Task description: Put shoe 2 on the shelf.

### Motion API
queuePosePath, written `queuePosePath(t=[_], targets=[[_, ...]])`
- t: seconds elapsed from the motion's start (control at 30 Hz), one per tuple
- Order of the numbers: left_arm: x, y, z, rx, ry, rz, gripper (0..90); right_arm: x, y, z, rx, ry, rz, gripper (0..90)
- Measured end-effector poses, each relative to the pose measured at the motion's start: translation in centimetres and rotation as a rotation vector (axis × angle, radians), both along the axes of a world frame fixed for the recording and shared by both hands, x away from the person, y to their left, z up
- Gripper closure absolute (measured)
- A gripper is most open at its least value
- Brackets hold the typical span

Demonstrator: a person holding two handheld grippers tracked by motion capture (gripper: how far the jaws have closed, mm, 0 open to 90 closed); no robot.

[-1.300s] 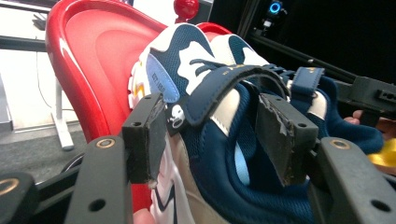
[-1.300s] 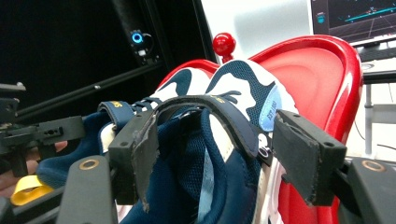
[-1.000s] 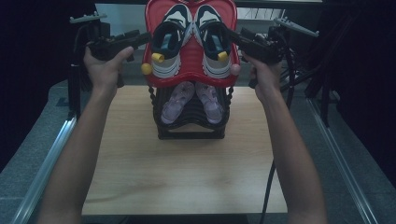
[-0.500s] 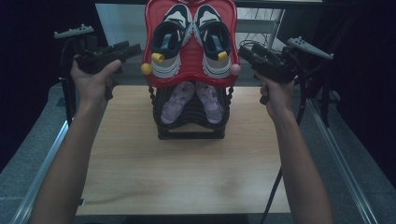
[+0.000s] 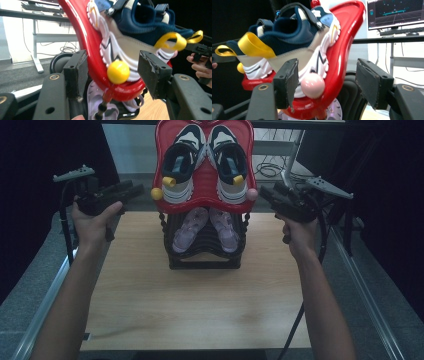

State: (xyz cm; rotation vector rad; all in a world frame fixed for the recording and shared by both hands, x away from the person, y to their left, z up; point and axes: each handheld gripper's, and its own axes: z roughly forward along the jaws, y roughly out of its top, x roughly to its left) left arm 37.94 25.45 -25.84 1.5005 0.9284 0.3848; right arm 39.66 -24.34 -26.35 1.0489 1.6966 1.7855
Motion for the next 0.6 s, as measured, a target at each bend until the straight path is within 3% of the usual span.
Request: queuePosePath(t=[0.3,0.4,0.43,0.53,0.6], targets=[[-1.0,0.8,-4.3,0.02,0.034,0.008,41.4,-1.0,-0.5,-2.0,-0.014,0.026,0.002,35.6],[-1.4,0.8,-5.4,0.034,0.04,0.01,41.3,-1.5,-0.6,-3.3,-0.044,0.029,-0.012,35.7],[-1.7,0.7,-6.1,0.024,0.043,-0.001,41.4,-1.7,-0.6,-4.3,-0.081,0.023,-0.032,35.7],[-2.0,0.5,-6.9,0.037,0.046,-0.006,41.4,-1.9,-0.6,-5.1,-0.085,0.026,-0.033,35.7],[-2.3,0.1,-8.0,0.055,0.051,-0.013,41.4,-2.4,-0.7,-6.6,-0.075,0.041,-0.021,35.7]])
